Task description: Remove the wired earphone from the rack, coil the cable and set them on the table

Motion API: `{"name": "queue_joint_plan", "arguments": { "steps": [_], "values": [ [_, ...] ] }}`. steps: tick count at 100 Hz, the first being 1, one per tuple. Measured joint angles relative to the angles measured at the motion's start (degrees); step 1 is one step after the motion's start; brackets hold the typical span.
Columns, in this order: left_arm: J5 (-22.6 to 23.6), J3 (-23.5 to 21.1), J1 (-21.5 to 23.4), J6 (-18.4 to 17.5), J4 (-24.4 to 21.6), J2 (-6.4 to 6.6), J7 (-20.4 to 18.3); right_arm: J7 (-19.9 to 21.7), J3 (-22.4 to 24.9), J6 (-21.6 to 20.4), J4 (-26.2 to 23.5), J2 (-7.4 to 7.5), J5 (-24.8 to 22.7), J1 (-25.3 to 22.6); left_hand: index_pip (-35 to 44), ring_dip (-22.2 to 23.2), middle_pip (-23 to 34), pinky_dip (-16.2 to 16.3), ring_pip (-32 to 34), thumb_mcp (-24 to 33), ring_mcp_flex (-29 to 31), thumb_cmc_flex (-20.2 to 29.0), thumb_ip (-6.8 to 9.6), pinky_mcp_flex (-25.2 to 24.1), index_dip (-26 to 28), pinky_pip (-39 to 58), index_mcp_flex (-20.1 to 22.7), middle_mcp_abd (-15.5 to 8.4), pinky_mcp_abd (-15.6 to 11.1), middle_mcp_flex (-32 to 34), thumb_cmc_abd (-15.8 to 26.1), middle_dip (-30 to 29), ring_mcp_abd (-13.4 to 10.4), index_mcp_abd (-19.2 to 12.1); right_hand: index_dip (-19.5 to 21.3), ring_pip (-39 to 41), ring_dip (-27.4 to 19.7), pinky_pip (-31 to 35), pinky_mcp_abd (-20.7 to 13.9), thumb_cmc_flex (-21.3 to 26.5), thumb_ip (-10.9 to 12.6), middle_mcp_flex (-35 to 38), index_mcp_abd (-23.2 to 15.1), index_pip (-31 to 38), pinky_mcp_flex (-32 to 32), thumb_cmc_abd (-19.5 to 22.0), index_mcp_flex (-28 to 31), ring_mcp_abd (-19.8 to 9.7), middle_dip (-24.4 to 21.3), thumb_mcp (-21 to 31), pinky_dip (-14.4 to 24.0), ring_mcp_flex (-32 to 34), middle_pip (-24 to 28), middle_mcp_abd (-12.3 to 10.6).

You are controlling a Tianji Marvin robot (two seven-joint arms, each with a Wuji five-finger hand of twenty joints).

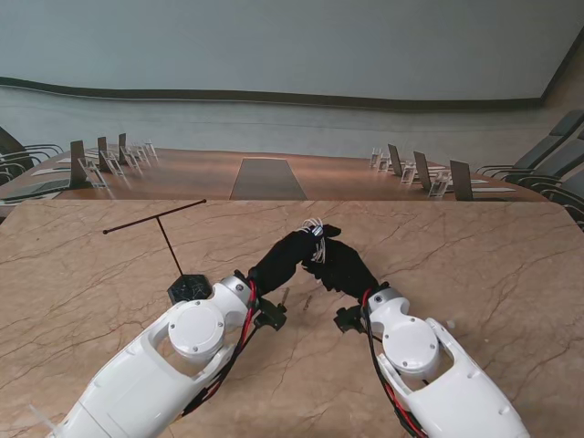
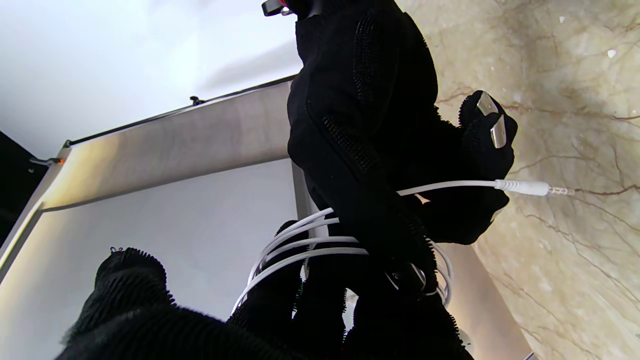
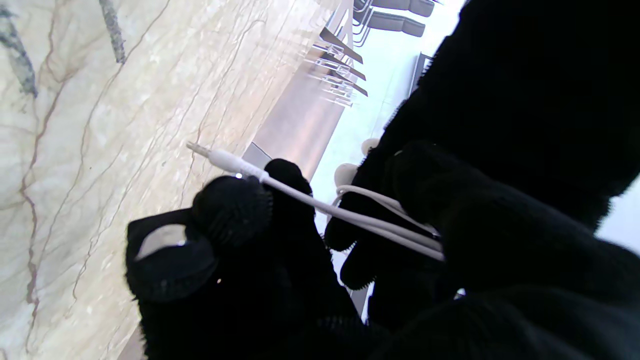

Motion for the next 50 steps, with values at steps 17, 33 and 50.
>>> {"name": "queue_joint_plan", "arguments": {
  "steps": [17, 33, 50],
  "values": [
    [0.28, -0.51, 0.41, 0.63, -0.69, 0.15, -0.46, -0.84, 0.43, 0.62, 0.66, -0.15, -1.89, 0.36, 0.02, -0.85, 0.00, 1.89, -0.14, 0.00, -0.05, 0.01, 0.00, 0.00, 0.00, 2.57, 0.00, -0.16, 2.19, 0.06, 0.00, 0.07, 2.11, 0.00, 5.05, 1.30, 0.00, 1.02, 0.07, -4.04, 5.99, 1.82, -1.14, 0.01, 2.64, -1.25, 0.92, -0.49, 0.09, 3.68, -1.20, 1.96, 1.64, -0.45],
    [0.87, -0.90, 0.81, 1.61, -1.47, 0.18, -0.62, -2.46, 1.53, 0.64, 1.14, -0.51, -3.06, 0.19, 0.03, -0.91, 0.00, 2.65, -0.26, 0.01, 0.05, 0.69, 0.00, 0.58, 0.11, 5.66, 0.12, -1.62, 2.81, 1.30, 0.00, 0.05, 3.00, 0.00, 5.75, 1.36, 0.00, 1.30, 0.23, -5.16, 7.95, 2.83, -1.43, -0.31, 3.63, -2.52, 2.24, -0.56, 0.63, 4.79, -1.84, 2.89, 1.82, -0.66],
    [1.18, -1.07, 1.13, 2.39, -1.93, 0.35, -0.79, -3.50, 2.34, 0.75, 1.84, -0.58, -3.41, 0.07, 0.03, 1.00, 0.00, 3.05, -0.28, 0.01, 0.05, 1.28, 0.00, 1.31, 0.67, 7.36, 0.52, -0.25, 2.71, 2.55, 0.00, 2.39, 3.02, -0.01, 5.86, 1.40, 0.00, 1.43, 0.23, -5.18, 7.95, 3.04, -1.43, -0.31, 4.16, -2.52, 2.29, -0.62, 0.64, 4.79, -2.35, 3.34, 1.84, -0.68]
  ]
}}
